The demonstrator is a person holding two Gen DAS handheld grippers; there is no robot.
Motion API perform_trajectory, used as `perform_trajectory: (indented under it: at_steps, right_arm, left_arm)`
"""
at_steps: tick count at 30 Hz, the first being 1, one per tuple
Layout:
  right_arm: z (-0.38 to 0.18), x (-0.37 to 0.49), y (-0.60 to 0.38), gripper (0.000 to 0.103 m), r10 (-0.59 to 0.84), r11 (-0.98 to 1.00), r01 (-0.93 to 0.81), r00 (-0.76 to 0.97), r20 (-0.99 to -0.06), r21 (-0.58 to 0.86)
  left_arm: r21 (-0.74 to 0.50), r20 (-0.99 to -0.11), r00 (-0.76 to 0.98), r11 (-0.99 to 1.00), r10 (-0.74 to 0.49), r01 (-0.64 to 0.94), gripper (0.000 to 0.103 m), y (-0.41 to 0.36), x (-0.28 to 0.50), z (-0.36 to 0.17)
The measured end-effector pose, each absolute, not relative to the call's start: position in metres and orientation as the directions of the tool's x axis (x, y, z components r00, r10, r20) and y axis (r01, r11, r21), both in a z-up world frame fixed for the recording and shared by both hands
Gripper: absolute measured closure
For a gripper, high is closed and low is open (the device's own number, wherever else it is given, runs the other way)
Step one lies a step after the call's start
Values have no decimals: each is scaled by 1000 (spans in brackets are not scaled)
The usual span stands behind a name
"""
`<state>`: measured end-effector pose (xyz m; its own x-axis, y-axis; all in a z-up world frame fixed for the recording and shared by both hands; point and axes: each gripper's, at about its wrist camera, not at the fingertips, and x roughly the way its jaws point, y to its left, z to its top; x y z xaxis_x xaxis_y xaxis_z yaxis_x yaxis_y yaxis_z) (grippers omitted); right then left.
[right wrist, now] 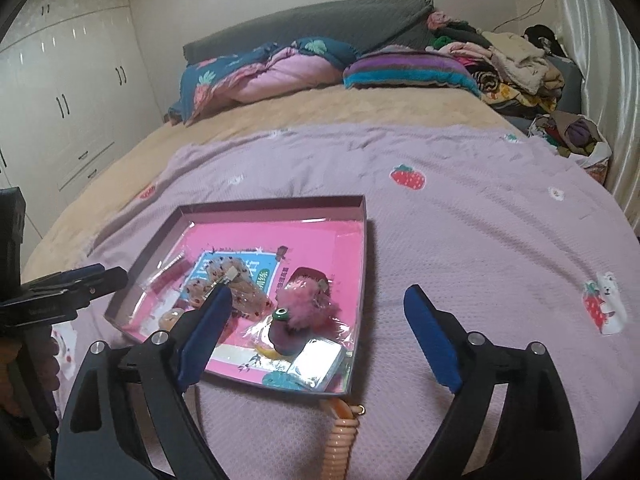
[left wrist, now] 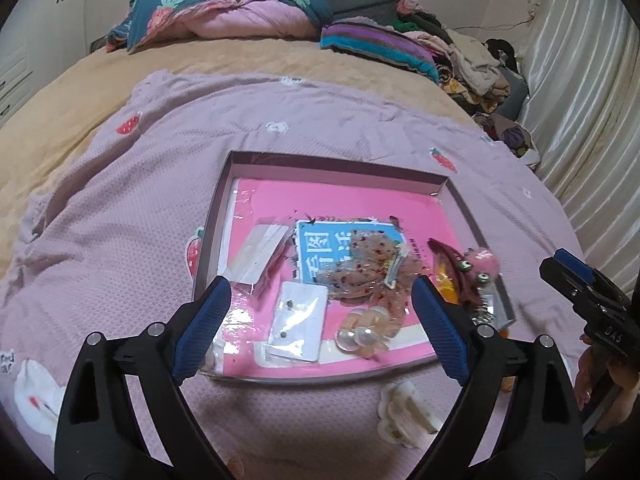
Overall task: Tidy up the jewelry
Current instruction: 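Withdraw both tools toward the white-pink claw clip and orange coil tie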
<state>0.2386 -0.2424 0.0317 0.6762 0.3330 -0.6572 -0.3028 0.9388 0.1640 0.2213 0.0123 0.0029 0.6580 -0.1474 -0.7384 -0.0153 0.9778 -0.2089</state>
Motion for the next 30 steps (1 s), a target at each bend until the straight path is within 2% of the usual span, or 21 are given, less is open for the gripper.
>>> perform_trajectory:
  at_steps: [15,30]
  right_arm:
    - [84,187,-267,16,317,945,-301,748,-584,127]
    - [72,141,-280,16,311,944,-313,737,-600,104]
  left_arm:
    - [-228,-656,743,973,-130,-31,10,21,177,58]
    - [-186,-690,715,982,-117,-19,10,7,135,37]
